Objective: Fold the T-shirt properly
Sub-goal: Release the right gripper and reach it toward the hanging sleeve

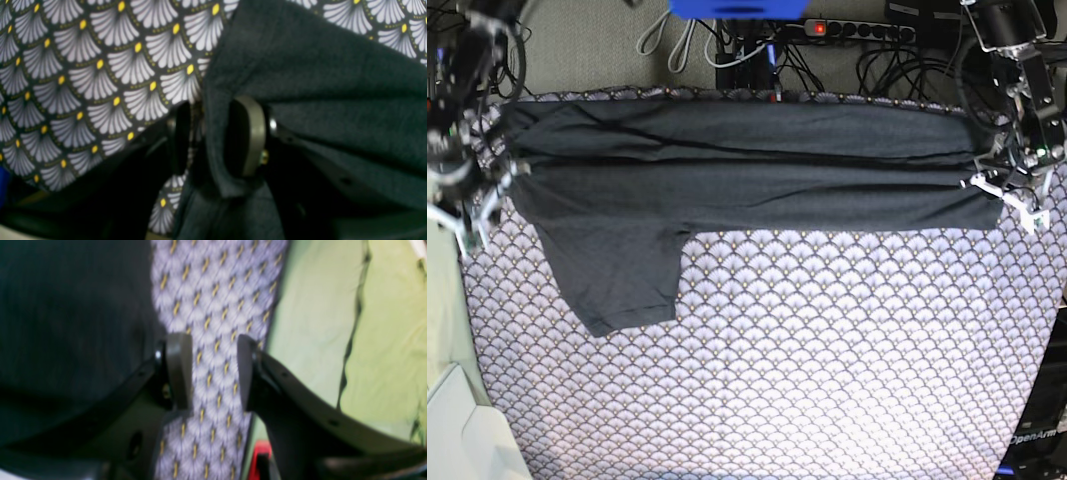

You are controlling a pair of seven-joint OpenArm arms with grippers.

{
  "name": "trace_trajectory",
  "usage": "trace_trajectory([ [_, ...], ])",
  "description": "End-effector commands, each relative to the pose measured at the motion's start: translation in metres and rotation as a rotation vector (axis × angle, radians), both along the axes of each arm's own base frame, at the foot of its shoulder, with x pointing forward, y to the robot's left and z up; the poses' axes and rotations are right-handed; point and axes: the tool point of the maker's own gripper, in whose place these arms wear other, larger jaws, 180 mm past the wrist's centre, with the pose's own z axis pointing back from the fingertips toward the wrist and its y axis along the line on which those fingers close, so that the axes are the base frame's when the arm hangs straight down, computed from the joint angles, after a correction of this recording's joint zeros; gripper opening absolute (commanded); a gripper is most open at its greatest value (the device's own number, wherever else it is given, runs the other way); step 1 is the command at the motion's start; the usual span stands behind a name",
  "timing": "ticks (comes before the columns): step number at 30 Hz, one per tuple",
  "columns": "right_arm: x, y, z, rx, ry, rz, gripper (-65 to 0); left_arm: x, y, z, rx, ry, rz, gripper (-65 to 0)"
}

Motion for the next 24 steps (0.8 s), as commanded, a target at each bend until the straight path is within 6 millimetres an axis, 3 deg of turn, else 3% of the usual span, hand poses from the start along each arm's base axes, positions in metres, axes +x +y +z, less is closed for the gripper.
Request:
trace_trajectory([
  [1, 0.024, 0.009, 0.014, 0.013, -0.061, 0.038, -41.2, 0.002, 0.006, 0.008, 0.02, 0.0, -0.026, -41.5],
  [6, 0.081, 0.026, -0.005, 0.122, -0.031, 0.066, -41.2, 0.002, 0.002, 0.007, 0.024, 0.008, -0.082, -41.5],
  [10, 0.119, 0.026, -0.021, 0.228, 0.014, 0.041, -41.2, 0.002, 0.007, 0.011, 0.034, 0.006, -0.086, -41.5],
  [15, 0.157, 0.022, -0.025, 0.336, 0.05, 0.017, -41.3, 0.002, 0.008, 0.011, 0.035, 0.006, -0.085, -41.5],
  [20, 0.179, 0.029, -0.026, 0.43, 0.03, 0.022, -41.3, 0.002, 0.007, 0.011, 0.035, 0.007, -0.086, -41.5],
  [24, 0.181, 0.033, -0.027, 0.446, 0.015, 0.029, -41.3, 0.001, 0.009, 0.01, 0.04, 0.013, -0.085, -41.5],
])
